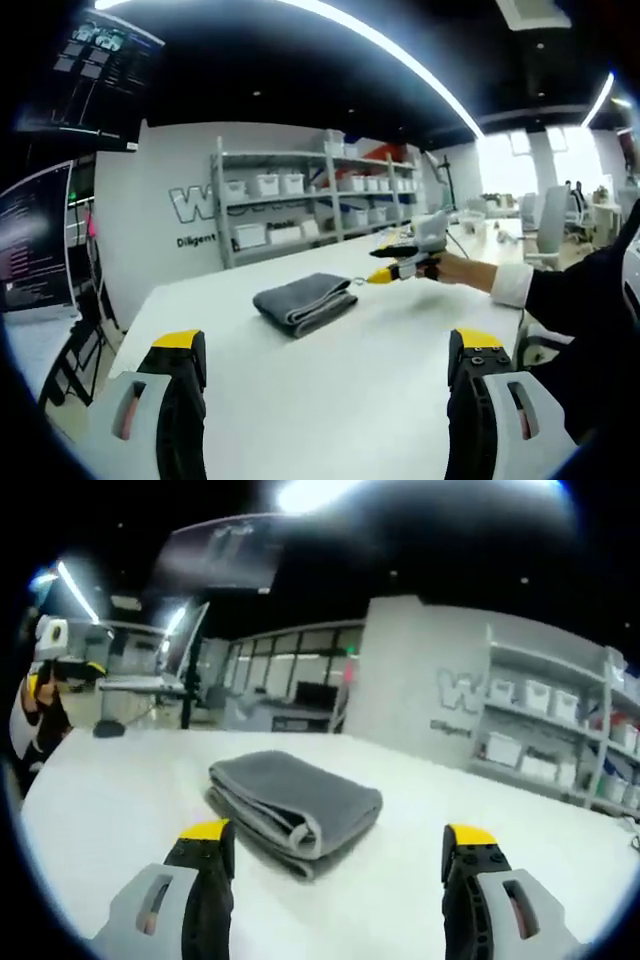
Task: Open the folded towel by lifting each exposed corner and separating the folded layers until the towel lies flat within the target outline without major curled edges
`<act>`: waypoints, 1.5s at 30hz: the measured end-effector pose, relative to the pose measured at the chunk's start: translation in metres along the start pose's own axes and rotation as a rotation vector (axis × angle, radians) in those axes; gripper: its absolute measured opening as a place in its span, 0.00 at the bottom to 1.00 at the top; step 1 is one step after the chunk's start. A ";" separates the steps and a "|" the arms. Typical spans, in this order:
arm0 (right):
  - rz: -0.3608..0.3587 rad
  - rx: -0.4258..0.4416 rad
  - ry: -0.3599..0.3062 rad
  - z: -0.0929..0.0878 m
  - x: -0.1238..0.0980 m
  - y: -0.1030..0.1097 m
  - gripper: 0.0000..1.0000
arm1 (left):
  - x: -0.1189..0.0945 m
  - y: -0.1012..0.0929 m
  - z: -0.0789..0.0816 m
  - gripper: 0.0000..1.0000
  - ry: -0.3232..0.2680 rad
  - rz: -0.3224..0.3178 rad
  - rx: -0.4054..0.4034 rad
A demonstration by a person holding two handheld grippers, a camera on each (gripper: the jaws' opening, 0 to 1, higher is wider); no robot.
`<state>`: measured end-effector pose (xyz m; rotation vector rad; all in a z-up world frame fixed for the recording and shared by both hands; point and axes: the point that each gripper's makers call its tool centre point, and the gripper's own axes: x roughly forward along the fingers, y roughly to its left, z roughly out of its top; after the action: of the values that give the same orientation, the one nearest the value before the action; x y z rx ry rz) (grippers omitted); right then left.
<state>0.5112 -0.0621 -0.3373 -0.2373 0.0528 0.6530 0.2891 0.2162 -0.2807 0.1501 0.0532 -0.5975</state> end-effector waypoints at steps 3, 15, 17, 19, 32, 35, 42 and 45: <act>-0.002 -0.010 0.015 -0.004 0.001 0.002 0.82 | 0.000 0.000 0.000 0.99 0.001 0.000 0.000; -0.019 -0.028 0.039 -0.013 0.006 0.004 0.72 | 0.001 0.001 -0.001 0.99 0.002 0.002 -0.002; -0.020 -0.035 0.050 -0.015 0.009 0.005 0.71 | 0.000 0.002 -0.001 0.99 0.003 0.004 -0.004; -0.024 -0.041 0.064 -0.018 0.010 0.007 0.70 | 0.000 0.002 -0.001 0.99 0.005 0.005 -0.005; -0.030 -0.045 0.063 -0.021 0.016 0.009 0.63 | 0.000 0.002 -0.003 0.99 0.012 0.003 -0.003; -0.077 -0.140 0.098 -0.027 0.018 0.003 0.59 | 0.000 0.002 -0.003 0.99 0.013 0.003 -0.001; -0.096 -0.166 0.105 -0.027 0.024 0.005 0.54 | -0.001 0.002 -0.003 0.98 0.015 0.004 0.000; -0.100 -0.187 0.122 -0.030 0.028 0.008 0.53 | -0.001 0.003 -0.003 0.98 0.016 0.004 0.001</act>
<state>0.5294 -0.0466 -0.3710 -0.4575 0.0961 0.5439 0.2900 0.2196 -0.2836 0.1556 0.0678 -0.5923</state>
